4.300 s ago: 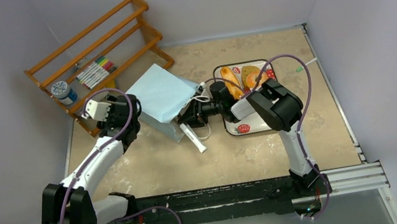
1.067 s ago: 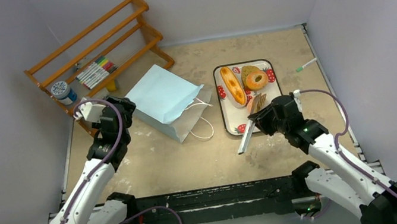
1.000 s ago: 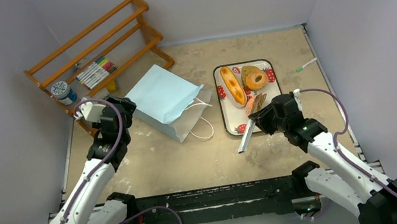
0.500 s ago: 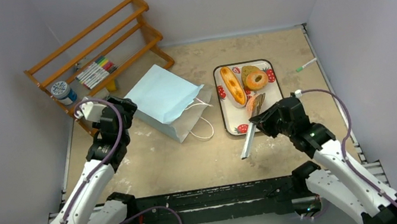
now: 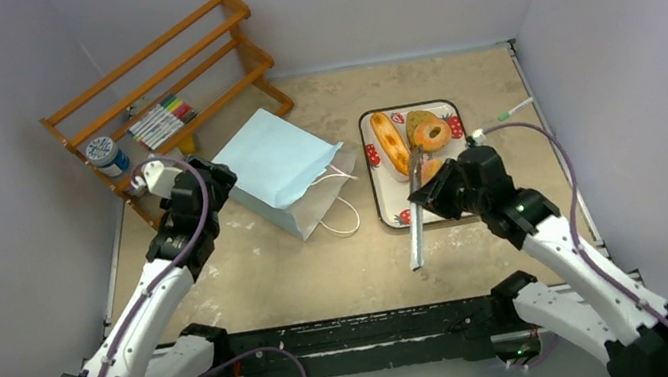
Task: Take the fake bread out of the paper bag
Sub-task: Place the fake bread in the container, then take out the fake bread from the paper bag.
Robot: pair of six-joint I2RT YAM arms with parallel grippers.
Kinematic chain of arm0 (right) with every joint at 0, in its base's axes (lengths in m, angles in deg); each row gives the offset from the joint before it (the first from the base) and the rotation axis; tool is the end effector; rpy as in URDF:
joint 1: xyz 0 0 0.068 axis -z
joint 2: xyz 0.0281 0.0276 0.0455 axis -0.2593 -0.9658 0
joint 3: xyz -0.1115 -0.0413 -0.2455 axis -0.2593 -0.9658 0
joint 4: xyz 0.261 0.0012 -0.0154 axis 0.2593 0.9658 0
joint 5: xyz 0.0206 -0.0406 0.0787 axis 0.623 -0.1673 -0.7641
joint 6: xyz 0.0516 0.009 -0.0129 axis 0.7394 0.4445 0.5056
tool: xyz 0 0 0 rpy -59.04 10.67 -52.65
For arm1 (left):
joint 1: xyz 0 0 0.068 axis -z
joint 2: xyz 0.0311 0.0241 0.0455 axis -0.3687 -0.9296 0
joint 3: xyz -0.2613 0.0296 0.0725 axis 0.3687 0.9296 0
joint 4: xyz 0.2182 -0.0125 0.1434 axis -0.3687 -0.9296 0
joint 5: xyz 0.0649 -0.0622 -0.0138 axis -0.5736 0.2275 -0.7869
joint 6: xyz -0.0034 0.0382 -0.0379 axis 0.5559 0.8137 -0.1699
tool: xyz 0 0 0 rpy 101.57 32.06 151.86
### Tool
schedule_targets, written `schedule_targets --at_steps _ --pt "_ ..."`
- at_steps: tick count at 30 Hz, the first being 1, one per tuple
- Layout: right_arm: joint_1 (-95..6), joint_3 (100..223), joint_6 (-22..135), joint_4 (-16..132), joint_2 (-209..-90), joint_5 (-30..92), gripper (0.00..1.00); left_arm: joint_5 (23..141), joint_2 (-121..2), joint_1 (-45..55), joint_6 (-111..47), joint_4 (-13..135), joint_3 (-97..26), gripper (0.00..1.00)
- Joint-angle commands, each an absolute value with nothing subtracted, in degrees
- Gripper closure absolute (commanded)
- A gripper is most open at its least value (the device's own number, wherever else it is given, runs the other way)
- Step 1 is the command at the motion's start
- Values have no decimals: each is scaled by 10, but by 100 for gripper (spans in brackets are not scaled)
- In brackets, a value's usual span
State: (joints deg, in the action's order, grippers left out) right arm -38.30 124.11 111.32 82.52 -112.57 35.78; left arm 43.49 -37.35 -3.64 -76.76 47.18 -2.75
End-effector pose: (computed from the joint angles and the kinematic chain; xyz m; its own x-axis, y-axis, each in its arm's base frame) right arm 0.1596 0.0704 0.2764 -0.6034 0.6950 -0.3909 0.2066 0.6097 0.7652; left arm 0.2043 -0.0474 0.2803 -0.0856 -0.7262 -0.6821 -0.4351 0.6431 -0.6301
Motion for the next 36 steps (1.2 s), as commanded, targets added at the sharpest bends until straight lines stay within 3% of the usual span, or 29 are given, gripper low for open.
schedule_targets --at_steps 1,5,19,30,36 --pt "-435 1311 1029 758 -1219 335 76 476 -418 -35 -747 452 -96 29" --pt "-494 1331 1019 754 -1283 333 76 473 -434 -26 -741 408 -122 29" --pt "-547 1283 973 707 -1343 275 78 477 -393 -23 -744 337 -129 28" --pt "-578 1301 938 633 -1415 247 78 531 -436 -2 -710 328 -172 26" --pt "-579 1330 936 537 -1508 214 78 459 -456 31 -722 324 -169 25"
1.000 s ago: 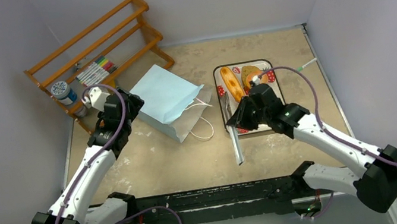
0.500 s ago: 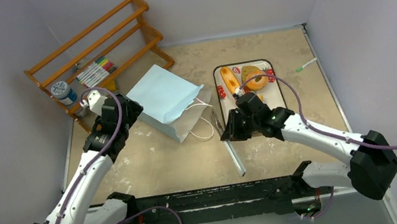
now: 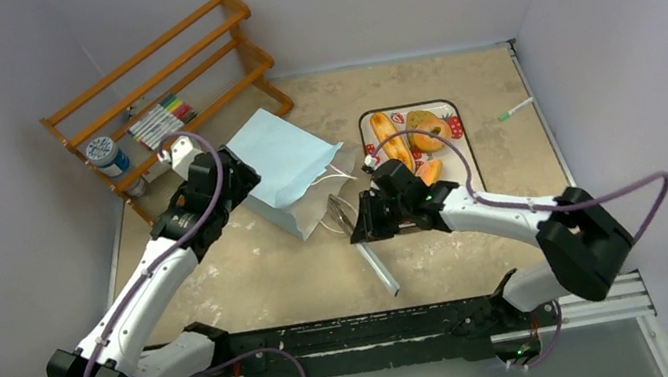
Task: Take the fake bread out of the paper bag
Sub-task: Take out the fake bread from the paper bag.
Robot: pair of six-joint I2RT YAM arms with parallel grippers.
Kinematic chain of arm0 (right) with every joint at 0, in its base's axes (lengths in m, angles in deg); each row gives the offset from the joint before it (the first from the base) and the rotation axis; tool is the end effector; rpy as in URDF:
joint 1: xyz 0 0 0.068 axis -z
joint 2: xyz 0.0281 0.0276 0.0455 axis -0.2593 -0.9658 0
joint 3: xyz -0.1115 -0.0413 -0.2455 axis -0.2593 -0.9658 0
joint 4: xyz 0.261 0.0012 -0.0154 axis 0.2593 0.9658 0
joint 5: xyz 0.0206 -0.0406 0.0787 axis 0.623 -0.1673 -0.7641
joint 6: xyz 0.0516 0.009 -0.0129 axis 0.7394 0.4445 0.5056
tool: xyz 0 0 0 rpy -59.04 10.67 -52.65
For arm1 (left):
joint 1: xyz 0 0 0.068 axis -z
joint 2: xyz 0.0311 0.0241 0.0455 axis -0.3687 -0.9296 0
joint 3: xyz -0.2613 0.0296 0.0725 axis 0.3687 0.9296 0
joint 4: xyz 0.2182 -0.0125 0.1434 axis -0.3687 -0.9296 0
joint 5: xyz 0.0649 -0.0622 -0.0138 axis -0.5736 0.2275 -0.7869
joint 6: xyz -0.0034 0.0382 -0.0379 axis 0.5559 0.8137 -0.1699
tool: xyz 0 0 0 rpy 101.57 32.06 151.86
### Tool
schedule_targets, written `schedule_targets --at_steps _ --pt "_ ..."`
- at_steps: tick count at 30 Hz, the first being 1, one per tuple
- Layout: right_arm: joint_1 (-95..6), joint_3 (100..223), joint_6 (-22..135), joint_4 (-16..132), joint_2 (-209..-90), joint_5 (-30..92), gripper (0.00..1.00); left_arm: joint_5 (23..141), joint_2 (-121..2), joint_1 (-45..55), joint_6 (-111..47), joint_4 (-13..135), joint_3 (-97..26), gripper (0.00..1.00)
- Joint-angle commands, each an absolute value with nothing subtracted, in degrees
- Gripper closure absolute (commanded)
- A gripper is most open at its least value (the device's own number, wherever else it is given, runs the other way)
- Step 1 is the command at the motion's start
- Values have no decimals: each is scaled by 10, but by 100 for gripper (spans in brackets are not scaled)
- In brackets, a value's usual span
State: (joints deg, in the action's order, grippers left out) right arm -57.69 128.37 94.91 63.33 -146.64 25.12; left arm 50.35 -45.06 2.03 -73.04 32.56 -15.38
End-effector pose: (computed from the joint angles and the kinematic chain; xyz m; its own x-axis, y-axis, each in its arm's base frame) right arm 0.2016 0.1970 0.2064 -0.8998 0.1061 -0.4231 -0.2123 0.7407 0.6374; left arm 0.2168 -0.0794 0.3048 -0.3740 -0.6309 -0.6797 -0.3789 0.7729 -0.5089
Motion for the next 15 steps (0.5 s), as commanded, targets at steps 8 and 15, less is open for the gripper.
schedule_targets --at_steps 8,15 --pt "-578 1403 926 431 -1615 199 78 385 -493 31 -744 321 -165 25" --pt "-578 1451 930 386 -1699 186 76 337 -509 29 -750 344 -148 25"
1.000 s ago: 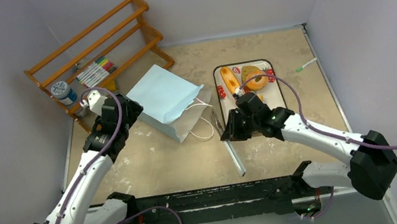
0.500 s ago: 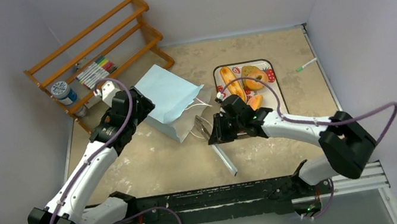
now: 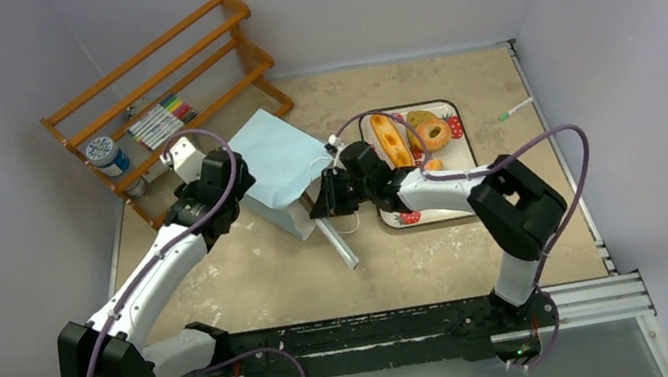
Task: Take the fake bread out of the paper bag
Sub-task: Take out the fake bread from the paper bag.
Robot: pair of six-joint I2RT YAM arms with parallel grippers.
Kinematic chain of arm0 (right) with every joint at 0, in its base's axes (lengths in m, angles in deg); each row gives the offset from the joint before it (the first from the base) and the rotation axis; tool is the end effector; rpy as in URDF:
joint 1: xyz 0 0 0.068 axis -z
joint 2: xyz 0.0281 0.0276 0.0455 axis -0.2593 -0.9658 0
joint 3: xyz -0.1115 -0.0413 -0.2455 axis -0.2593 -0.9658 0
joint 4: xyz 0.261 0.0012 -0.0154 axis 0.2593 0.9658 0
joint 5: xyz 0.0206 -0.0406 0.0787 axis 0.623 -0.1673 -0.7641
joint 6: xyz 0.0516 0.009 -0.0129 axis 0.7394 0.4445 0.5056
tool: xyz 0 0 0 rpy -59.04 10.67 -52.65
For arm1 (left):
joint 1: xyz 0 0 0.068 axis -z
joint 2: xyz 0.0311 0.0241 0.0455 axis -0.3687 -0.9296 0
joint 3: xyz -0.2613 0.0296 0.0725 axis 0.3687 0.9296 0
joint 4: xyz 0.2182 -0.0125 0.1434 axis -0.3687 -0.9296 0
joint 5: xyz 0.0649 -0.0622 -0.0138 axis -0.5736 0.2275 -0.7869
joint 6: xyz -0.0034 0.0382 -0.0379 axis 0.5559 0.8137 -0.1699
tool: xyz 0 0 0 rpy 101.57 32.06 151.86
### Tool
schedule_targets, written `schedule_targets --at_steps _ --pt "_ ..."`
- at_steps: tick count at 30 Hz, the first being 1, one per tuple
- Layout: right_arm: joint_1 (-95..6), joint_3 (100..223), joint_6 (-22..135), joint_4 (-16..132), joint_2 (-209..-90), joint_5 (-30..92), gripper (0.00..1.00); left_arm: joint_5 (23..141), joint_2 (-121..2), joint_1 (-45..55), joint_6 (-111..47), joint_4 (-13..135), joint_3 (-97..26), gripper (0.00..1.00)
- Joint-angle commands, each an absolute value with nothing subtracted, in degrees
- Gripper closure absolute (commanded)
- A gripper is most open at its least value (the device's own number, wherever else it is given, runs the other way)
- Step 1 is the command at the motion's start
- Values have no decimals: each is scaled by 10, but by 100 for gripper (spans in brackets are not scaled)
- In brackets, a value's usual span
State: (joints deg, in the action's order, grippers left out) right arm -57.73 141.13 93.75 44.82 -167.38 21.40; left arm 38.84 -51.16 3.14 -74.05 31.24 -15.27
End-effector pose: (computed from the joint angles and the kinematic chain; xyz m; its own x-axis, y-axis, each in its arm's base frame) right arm 0.2668 0.2605 0.1936 -0.8489 0.1175 -0.5153 -0.3398 0.6255 0.7024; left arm 0.2313 -0.0841 0.2812 -0.3318 -0.5719 -0.7502 -0.5210 0.7741 -0.3597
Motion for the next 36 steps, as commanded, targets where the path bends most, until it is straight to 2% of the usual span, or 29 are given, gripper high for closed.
schedule_targets --at_steps 1,16,26,27,28,29,30,36 --pt "-578 1459 930 383 -1715 186 76 328 -509 29 -754 345 -145 25" --pt "-579 1536 862 360 -1825 313 65 323 -524 23 -795 398 -94 26" --pt "-607 1545 820 430 -1776 402 51 350 -517 13 -788 423 -84 26" --pt "-613 1545 819 437 -1769 414 39 351 -514 12 -787 423 -82 26" --pt "-621 1543 817 442 -1763 426 32 352 -511 12 -786 427 -79 26" --pt "-632 1540 815 445 -1760 440 4 354 -508 11 -785 432 -75 26" --pt "-639 1537 814 446 -1759 448 1 355 -505 10 -785 439 -68 26" --pt "-688 1529 809 454 -1748 528 0 366 -495 6 -782 444 -59 26"
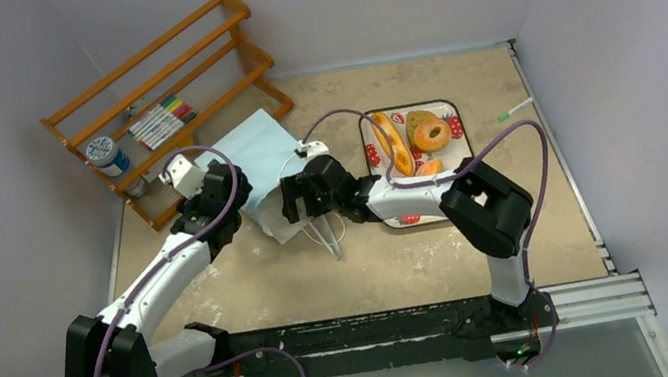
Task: Take the fake bread out of the paper bag
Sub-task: Take out the fake bread from the paper bag.
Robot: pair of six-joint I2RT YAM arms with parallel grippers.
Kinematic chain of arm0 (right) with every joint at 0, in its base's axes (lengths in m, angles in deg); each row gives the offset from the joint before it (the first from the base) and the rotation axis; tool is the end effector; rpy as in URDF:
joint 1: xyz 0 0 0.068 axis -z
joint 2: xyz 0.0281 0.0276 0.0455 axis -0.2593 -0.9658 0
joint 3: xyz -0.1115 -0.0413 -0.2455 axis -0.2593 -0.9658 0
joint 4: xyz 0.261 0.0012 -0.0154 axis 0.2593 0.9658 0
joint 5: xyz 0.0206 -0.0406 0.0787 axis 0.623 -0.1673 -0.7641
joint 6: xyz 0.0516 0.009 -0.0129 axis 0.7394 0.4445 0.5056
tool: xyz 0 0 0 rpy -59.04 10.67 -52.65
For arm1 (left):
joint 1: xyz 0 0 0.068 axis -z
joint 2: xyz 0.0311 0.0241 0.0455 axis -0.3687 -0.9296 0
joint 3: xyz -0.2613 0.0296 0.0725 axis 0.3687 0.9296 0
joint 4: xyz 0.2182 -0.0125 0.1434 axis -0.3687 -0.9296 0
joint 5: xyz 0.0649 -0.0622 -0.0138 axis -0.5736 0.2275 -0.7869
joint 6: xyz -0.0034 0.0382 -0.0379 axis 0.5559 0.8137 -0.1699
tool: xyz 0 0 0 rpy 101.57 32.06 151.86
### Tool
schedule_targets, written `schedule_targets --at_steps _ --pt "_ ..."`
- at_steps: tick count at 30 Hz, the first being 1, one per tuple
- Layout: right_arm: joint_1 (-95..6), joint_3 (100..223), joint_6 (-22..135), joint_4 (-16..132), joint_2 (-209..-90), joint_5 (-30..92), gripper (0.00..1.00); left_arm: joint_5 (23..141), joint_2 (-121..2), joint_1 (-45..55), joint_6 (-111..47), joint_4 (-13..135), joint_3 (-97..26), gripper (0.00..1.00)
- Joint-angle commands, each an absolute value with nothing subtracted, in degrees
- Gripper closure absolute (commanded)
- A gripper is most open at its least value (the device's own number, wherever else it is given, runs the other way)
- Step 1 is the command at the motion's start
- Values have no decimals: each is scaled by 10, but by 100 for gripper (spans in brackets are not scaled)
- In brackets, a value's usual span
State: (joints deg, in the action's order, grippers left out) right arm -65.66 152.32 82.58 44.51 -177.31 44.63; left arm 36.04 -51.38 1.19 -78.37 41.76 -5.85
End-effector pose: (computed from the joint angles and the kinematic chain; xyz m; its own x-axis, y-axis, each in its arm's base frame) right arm 0.2709 0.3241 0.1894 -0.6437 0.0607 -0.7629 -0.4290 0.7968 0.4255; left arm 0.2315 -0.0737 0.2413 -0.2275 -0.6293 -0.7431 -0.5833 0.6991 -0.4135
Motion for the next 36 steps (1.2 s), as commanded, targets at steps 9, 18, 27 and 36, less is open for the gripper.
schedule_targets --at_steps 9,18,27,36 --pt "-750 1471 844 475 -1724 662 0 377 -486 2 -750 438 -63 25" --pt "-771 1435 899 451 -1749 684 1 382 -491 0 -742 442 -68 25" --pt "-822 1479 925 518 -1777 802 9 387 -494 0 -745 439 -80 25" --pt "-858 1530 1017 669 -1794 919 10 393 -489 -1 -754 435 -71 26"
